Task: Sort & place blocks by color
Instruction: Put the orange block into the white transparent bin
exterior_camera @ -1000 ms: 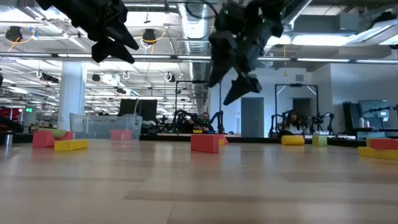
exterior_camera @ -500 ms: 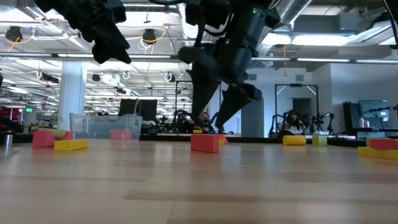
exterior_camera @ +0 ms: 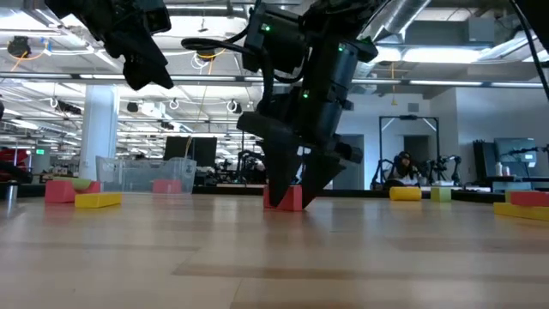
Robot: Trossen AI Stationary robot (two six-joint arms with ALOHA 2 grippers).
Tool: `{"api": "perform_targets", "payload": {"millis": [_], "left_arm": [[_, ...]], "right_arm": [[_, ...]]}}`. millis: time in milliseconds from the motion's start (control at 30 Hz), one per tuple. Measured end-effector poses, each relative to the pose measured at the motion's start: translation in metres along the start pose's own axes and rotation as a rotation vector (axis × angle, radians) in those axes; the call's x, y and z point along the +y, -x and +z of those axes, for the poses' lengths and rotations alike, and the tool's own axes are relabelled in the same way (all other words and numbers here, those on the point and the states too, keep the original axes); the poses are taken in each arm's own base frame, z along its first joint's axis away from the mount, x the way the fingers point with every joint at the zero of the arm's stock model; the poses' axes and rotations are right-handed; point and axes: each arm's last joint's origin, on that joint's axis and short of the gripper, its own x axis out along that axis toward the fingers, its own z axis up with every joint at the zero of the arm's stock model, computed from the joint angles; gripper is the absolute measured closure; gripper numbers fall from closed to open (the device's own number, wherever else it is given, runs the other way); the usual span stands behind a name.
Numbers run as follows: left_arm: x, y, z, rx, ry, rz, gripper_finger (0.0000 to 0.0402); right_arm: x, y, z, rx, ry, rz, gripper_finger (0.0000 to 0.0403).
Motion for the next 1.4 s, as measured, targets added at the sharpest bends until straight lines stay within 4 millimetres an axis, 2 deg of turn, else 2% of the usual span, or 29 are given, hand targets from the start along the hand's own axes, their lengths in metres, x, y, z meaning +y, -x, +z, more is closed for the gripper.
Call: {"api": "perform_targets", "payload": {"millis": [67,200,233,333,433,567,700,833,1000,1233,1400], "left_arm": [[0.0,0.001,0.001,-0.011,-0.003,0.003,0.0171],[0.0,0.007,0.005,-0.082,-0.02,0.005,0.0171],[0.001,0.006,0.006,-0.108,-0.021,0.008,0.0171],[0.01,-0.003,-0.004,-0.184,0.036,-0.005,0.0171],[0.018,-0.017,-0.014,-0.281,0.121,-0.136,0.0171],[0.023,-0.034,-0.021,-0.425,0.196,-0.259,0.0171],[0.024,-0.04,-0.018,-0.504,0.188,-0.269,0.0171],[0.022,-0.046,-0.014,-0.529,0.172,-0.295,0.0171],[0.016,-0.057,-0.013,-0.536,0.139,-0.308,0.0171],[0.012,-0.065,-0.009,-0.565,0.108,-0.292,0.0171],[0.012,-0.07,-0.007,-0.546,0.112,-0.289,0.0173]], "right_arm": [[0.001,0.003,-0.001,-0.001,0.004,0.003,0.0202],[0.001,0.013,0.001,-0.005,0.064,0.02,0.0346],[0.002,0.018,0.003,-0.015,0.085,0.032,0.0366],[0.001,0.042,0.011,-0.06,0.122,0.078,0.0365],[-0.002,0.072,0.02,-0.124,0.189,0.132,0.0352],[-0.011,0.109,0.038,-0.17,0.291,0.3,0.036],[-0.021,0.126,0.057,-0.197,0.338,0.475,0.0362],[-0.029,0.136,0.074,-0.268,0.35,0.572,0.0362],[-0.035,0.137,0.088,-0.303,0.353,0.674,0.0362],[-0.043,0.127,0.093,-0.277,0.341,0.663,0.0361],[-0.046,0.129,0.098,-0.301,0.353,0.667,0.036]]}}
